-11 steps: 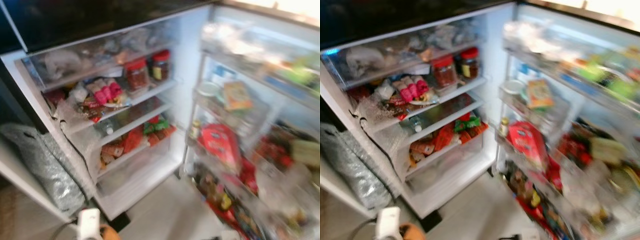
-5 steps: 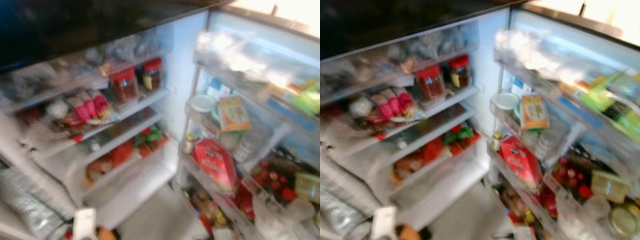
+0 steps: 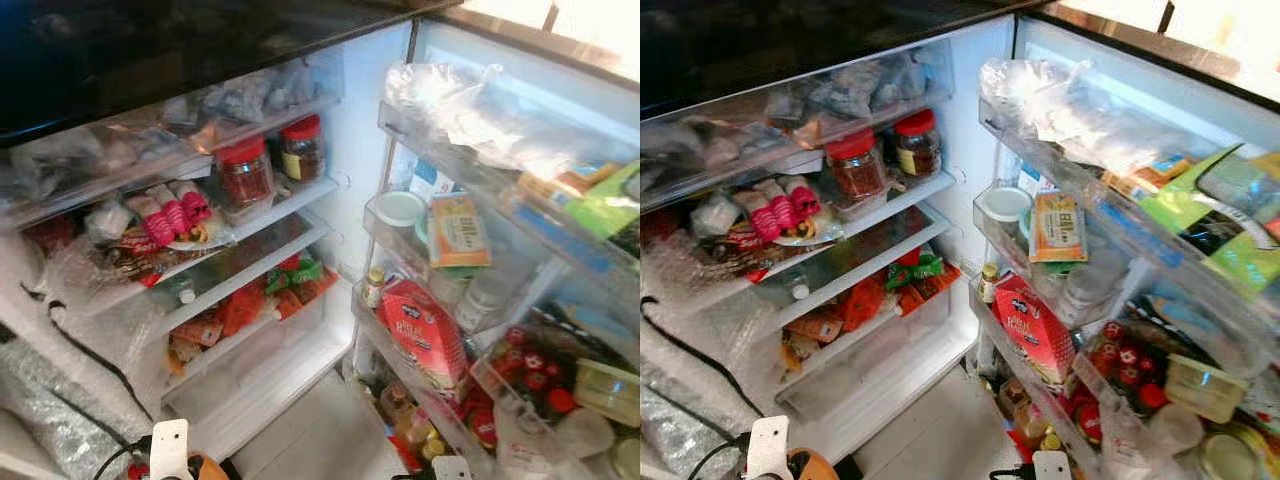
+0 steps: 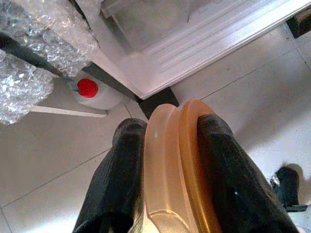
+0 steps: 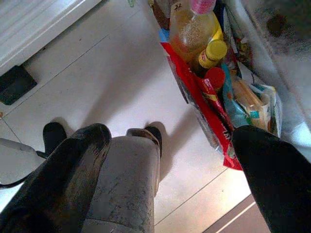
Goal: Restocking fridge
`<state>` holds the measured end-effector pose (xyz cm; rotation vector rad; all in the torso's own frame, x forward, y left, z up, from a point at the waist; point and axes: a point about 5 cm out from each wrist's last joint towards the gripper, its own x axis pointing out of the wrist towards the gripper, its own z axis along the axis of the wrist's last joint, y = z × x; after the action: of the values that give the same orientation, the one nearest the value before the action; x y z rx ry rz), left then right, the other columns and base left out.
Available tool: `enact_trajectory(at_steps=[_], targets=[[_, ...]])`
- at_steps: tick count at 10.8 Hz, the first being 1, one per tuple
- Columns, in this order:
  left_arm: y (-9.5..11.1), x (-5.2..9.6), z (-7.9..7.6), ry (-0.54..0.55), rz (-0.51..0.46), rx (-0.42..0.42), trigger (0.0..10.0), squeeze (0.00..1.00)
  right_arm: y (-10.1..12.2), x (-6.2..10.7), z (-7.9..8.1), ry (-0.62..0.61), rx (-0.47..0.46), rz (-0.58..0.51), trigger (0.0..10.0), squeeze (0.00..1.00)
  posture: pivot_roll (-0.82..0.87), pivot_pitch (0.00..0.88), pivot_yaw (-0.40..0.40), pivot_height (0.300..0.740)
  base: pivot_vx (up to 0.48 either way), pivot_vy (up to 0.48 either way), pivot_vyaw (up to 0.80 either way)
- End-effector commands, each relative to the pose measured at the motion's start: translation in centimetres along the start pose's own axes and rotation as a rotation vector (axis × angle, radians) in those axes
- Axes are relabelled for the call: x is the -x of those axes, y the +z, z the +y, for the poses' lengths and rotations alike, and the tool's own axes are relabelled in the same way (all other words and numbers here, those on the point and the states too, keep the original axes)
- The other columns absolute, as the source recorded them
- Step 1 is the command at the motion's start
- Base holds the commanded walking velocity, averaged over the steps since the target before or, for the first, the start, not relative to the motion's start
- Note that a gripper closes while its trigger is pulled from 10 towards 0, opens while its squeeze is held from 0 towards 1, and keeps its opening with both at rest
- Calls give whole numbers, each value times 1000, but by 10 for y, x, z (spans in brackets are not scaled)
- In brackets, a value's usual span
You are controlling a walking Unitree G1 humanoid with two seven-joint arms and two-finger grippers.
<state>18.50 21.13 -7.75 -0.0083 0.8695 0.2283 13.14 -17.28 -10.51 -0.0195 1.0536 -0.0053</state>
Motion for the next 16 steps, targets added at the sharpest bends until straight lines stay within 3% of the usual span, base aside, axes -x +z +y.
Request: enact_trajectory(at_steps=[1,16], targets=[[-13,2,0,-5,53,-18,10000,0,-8,1,3,13,-6,30,10000,0,-183,19,24,740,0,0,0],[-13,2,-1,-8,52,-14,10000,0,-7,1,2,20,17,31,10000,0,-182,27,24,740,0,0,0]])
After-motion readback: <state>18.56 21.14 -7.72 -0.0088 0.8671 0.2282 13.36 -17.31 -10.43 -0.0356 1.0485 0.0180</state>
